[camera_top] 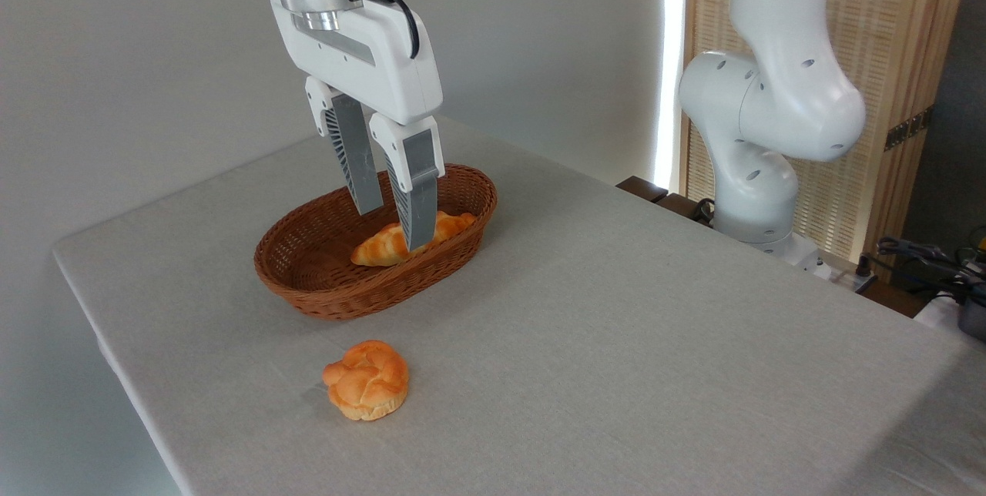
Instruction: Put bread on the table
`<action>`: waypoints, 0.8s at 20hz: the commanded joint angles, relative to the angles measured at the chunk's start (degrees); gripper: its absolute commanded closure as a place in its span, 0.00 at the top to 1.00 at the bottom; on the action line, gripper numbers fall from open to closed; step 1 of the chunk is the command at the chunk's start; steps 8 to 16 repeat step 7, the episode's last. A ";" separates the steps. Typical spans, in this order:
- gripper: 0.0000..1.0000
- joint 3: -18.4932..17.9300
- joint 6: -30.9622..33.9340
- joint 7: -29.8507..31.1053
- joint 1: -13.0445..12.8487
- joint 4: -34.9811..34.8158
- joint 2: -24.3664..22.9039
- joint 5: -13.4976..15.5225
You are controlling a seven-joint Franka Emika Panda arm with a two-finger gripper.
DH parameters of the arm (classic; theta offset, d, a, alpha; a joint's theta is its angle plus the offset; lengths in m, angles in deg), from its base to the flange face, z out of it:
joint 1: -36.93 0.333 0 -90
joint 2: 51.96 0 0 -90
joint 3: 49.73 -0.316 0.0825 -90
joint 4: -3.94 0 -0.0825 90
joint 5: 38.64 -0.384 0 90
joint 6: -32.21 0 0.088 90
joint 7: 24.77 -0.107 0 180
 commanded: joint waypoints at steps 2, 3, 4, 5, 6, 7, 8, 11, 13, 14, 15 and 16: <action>1.00 -0.29 1.26 -0.41 -0.16 1.35 0.57 -0.34; 1.00 -0.29 1.35 -0.41 -0.16 1.35 0.57 -0.34; 1.00 -0.29 1.35 -0.41 -0.16 1.35 0.57 -0.25; 1.00 -0.29 1.35 -0.59 -0.16 1.35 0.57 -0.25; 1.00 -0.29 1.35 -0.59 -0.16 1.35 0.57 -0.16; 1.00 -0.29 1.35 -0.41 -0.16 1.35 0.57 -0.16; 1.00 -0.29 1.35 -0.41 -0.16 1.35 0.57 -0.16; 1.00 -0.29 1.35 -0.41 -0.16 1.35 0.57 -0.16; 1.00 -0.29 1.35 -0.41 -0.16 1.35 0.57 -0.16; 1.00 -0.29 1.35 -0.41 -0.16 1.35 0.57 -0.16; 1.00 -0.29 1.35 -0.41 -0.16 1.35 0.57 -0.16; 1.00 -0.29 1.35 -0.41 -0.16 1.35 0.57 -0.16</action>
